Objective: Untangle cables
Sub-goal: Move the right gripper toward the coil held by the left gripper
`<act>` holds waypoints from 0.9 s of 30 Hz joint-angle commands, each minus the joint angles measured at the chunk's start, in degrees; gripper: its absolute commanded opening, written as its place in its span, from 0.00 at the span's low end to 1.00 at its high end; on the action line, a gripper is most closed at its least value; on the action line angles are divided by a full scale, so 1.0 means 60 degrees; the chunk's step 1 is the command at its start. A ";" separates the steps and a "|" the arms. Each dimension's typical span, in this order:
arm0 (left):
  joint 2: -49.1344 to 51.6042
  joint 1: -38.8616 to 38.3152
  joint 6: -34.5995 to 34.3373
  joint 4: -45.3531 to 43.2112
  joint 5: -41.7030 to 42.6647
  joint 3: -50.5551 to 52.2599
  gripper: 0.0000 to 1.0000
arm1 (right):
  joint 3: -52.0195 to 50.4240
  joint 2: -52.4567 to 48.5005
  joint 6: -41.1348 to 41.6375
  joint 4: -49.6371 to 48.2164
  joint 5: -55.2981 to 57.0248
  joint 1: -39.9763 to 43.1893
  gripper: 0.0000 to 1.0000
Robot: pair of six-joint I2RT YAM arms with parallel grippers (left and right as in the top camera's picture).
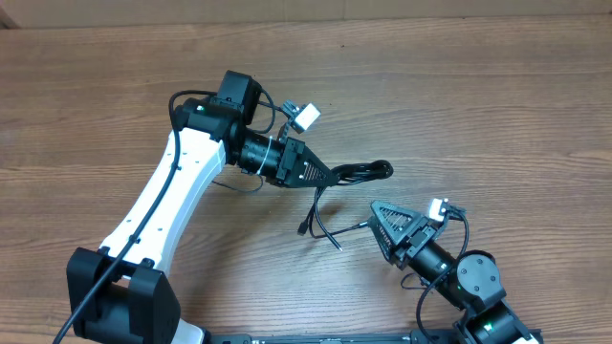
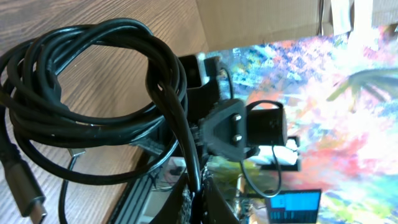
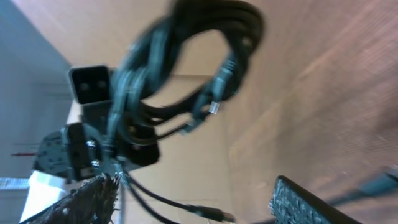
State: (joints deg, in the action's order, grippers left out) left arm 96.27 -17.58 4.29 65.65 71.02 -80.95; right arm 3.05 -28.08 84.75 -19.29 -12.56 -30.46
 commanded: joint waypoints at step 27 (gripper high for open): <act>-0.0066 -0.0448 0.7679 0.2663 -0.1938 -0.0259 0.04 | 0.0259 -0.2994 0.1916 -0.2805 0.0375 -0.0171 0.49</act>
State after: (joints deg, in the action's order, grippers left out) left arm 96.27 -20.27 41.78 80.27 57.76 -81.08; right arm 3.31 -42.96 95.29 -32.53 -8.73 -30.89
